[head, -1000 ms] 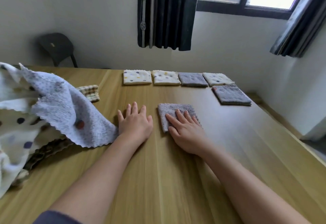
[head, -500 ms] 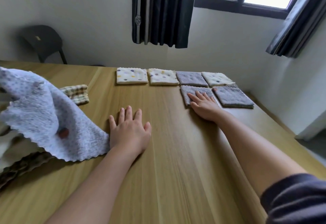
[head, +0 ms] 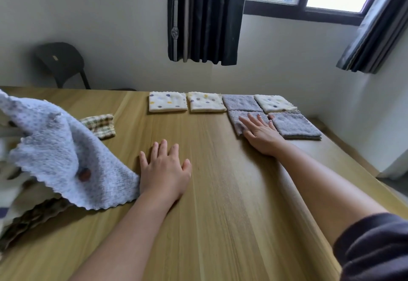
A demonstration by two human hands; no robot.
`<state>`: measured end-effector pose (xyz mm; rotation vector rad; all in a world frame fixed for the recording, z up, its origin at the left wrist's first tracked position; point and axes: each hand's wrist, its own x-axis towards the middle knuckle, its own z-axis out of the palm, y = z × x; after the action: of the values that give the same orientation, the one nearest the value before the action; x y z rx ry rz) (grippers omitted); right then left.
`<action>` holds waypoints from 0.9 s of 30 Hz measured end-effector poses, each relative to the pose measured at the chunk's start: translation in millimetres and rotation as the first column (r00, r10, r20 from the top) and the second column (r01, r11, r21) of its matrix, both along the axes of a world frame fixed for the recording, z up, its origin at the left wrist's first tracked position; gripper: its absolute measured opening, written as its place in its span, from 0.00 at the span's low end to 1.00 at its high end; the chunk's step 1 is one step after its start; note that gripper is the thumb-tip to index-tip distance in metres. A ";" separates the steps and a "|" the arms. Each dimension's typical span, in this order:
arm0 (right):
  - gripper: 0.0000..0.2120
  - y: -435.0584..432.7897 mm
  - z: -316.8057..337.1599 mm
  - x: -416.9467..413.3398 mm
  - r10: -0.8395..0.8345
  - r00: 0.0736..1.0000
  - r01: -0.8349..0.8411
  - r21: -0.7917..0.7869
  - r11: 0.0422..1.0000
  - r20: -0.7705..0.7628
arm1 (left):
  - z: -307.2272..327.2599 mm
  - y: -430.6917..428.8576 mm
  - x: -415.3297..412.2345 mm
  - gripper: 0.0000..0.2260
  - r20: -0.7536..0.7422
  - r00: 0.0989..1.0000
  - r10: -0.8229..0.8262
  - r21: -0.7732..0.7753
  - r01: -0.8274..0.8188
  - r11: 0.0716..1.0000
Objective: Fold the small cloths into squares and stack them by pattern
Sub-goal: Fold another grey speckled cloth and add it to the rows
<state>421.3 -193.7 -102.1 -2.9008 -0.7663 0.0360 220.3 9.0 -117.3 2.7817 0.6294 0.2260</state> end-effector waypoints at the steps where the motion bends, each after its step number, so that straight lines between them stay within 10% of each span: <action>1: 0.24 2.1 1.6 -4.2 0.021 1.000 -0.021 0.022 1.000 0.021 | 0.4 1.2 0.5 0.26 0.034 0.999 0.006 -0.012 -0.006 1.000; 19: 0.23 103.6 7.7 -214.6 0.412 0.897 -0.328 0.389 0.861 -0.157 | 21.0 56.6 -121.4 0.11 0.575 0.810 -0.118 0.337 -0.103 0.936; 27: 0.31 213.4 40.5 -266.2 0.425 0.897 -0.259 0.634 0.729 -0.122 | 6.3 108.2 -152.9 0.31 0.553 0.807 0.206 -0.008 -0.242 0.970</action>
<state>155.1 19.7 -61.6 -2.0632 -1.0314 0.1738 67.5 117.2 -111.0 2.4935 0.7947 1.0715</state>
